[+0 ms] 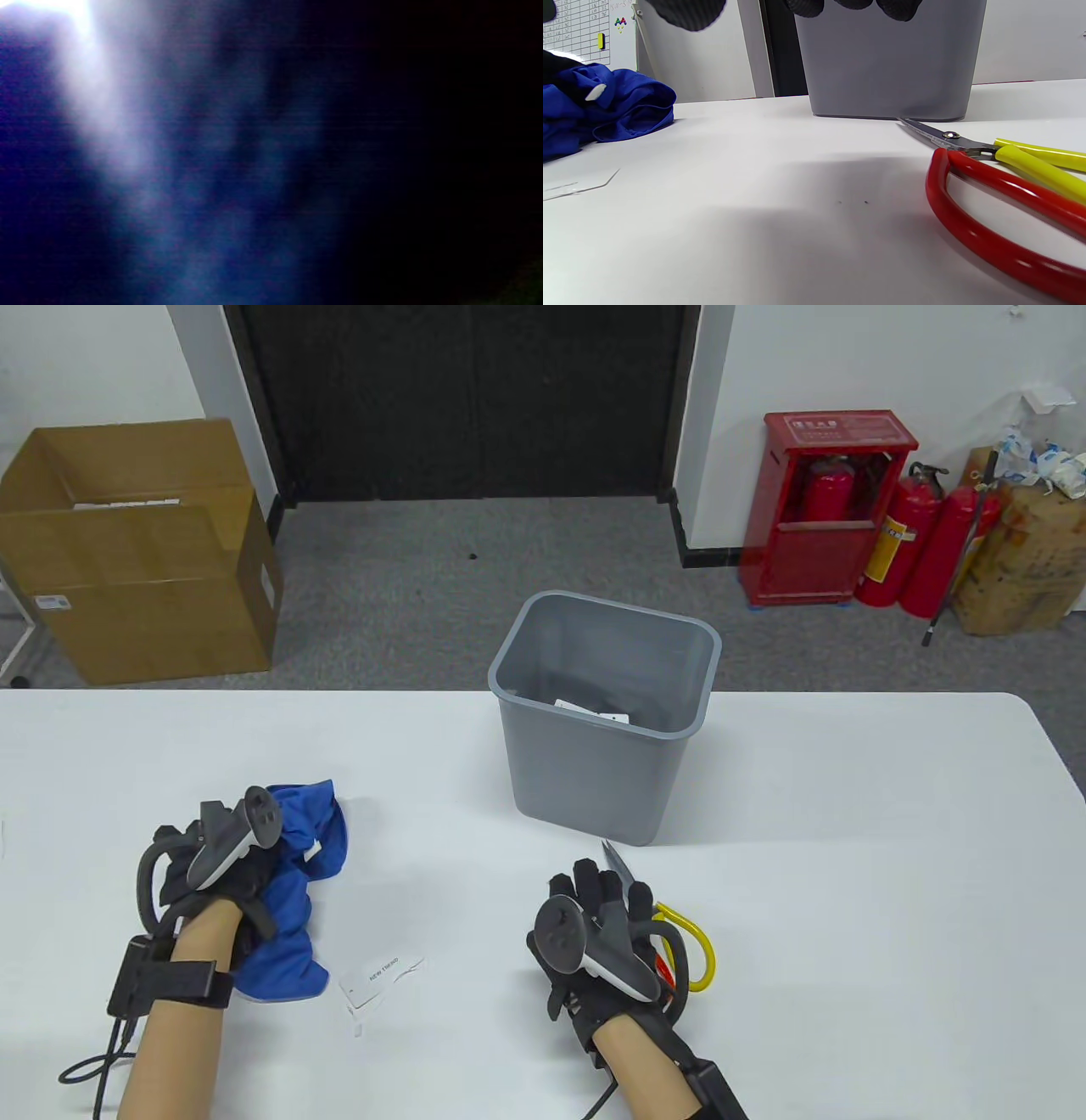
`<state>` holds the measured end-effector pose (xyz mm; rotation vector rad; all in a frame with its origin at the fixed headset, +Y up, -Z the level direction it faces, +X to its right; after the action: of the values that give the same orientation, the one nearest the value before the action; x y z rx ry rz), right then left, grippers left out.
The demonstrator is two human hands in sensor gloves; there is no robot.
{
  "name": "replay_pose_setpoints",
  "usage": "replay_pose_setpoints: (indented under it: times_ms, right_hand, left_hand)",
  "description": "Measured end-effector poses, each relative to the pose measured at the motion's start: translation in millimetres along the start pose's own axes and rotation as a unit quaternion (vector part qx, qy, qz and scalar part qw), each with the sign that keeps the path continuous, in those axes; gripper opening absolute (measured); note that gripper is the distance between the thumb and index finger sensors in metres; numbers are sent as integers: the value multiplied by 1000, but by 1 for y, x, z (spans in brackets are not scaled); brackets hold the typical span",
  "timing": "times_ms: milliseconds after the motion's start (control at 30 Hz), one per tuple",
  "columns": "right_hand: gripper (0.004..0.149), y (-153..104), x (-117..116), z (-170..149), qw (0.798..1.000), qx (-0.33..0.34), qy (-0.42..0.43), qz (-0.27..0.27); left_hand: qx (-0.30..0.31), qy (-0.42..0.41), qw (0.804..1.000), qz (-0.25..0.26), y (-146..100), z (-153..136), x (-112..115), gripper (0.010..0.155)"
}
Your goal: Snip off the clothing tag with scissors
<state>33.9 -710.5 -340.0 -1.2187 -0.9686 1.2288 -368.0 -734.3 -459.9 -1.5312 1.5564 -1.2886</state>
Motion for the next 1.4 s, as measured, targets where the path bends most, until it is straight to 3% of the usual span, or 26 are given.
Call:
replay_pose_setpoints:
  times_ms: [200, 333, 400, 600, 767, 867, 1033, 1233, 1400]
  right_hand:
    - [75, 1, -1, -1, 1000, 1, 1, 7]
    - [75, 1, -1, -2, 1000, 0, 1, 11]
    - [75, 1, -2, -2, 1000, 0, 2, 11]
    - [74, 2, -3, -2, 1000, 2, -3, 11]
    - [74, 1, -2, -3, 1000, 2, -2, 7]
    - [74, 1, -2, -3, 1000, 0, -1, 7]
    - [74, 1, -2, -4, 1000, -1, 0, 6]
    - [74, 0, -3, -3, 1000, 1, -3, 8]
    - [74, 0, -3, -3, 1000, 2, -4, 8]
  left_hand:
    - [7, 33, 996, -78, 9, 9, 19, 78]
    - [42, -23, 993, -107, 8, 2, 16, 90]
    - [58, -43, 993, -91, 5, -2, 8, 90]
    - [152, -66, 986, 35, -33, 1, -31, 83]
    - [323, -14, 945, 52, -89, 27, -45, 72]
    - [400, 41, 915, 24, -124, 42, -39, 68]
    - [446, 129, 885, -24, -163, 57, -10, 78]
    - [452, 178, 872, -55, -177, 66, 22, 97]
    - [436, 190, 876, -81, -170, 73, 34, 105]
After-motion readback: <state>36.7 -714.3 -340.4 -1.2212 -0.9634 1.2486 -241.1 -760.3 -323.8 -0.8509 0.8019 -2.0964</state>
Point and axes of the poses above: the tracker on the back of each hand, its own z axis roughly to the thumb side, its own y axis roughly from the wrist to the fingertips, x = y × z, the point moved 1 cm from there along y, roughly from the wrist to the fingertips, and after that the axes turned 2 degrees about -x, right-handed, at the moved point
